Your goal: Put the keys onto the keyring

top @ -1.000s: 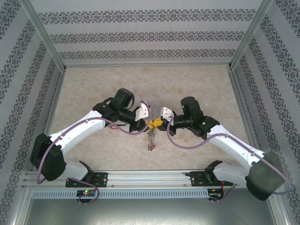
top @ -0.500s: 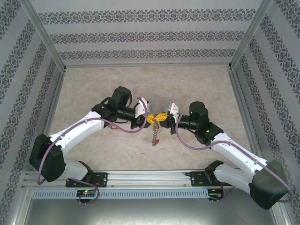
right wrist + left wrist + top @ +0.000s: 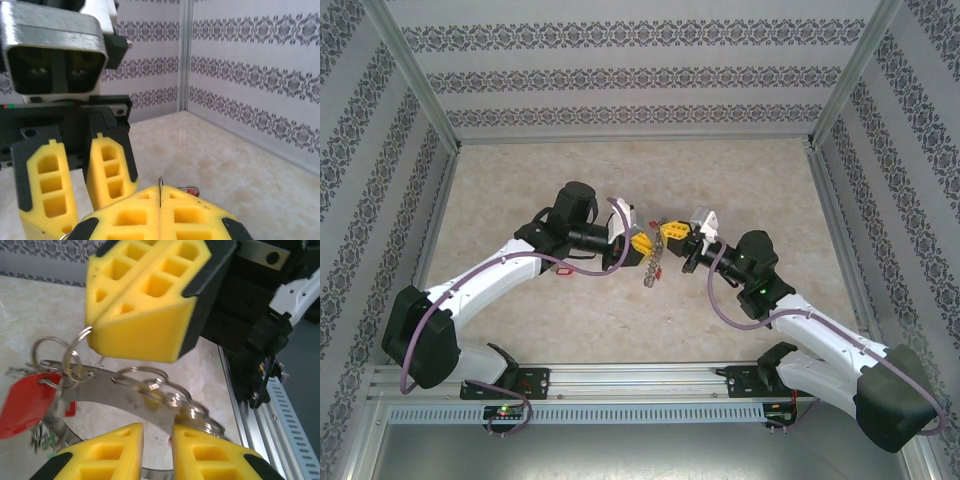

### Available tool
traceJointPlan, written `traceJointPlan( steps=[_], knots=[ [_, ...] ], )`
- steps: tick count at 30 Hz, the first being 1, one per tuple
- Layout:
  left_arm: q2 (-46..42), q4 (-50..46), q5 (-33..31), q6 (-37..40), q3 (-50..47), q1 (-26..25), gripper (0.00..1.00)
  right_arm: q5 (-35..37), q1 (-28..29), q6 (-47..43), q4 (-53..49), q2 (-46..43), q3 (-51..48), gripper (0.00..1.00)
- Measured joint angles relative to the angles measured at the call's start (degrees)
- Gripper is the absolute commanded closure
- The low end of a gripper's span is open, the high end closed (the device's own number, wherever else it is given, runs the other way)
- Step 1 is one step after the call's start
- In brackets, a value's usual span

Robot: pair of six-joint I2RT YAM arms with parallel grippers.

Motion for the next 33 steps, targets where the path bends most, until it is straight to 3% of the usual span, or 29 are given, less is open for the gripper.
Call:
traceJointPlan(
  steps=[5,10,14,33],
  knots=[
    [-0.3,3.6,-0.3,-3.5,-0.8,0.5,0.75,-0.1,0.3,0.5,2.2,0.2,-0.1,1.00],
    [-3.5,3.9,-0.1,-5.5,-1.6,5.2,0.76,-1.6,0.3,0.5,2.3,0.2,-0.6,1.00],
    [-6.4,1.8,-0.1,-5.6,-0.3,8.2,0.72,-4.3,-0.1,0.5,2.1,0.2,-0.6,1.00],
    [-0.5,-4.1,5.6,-3.4,5.7,4.8,0.76,-11.3,-0.1,0.6,2.2,3.3,1.5,1.00]
  ],
)
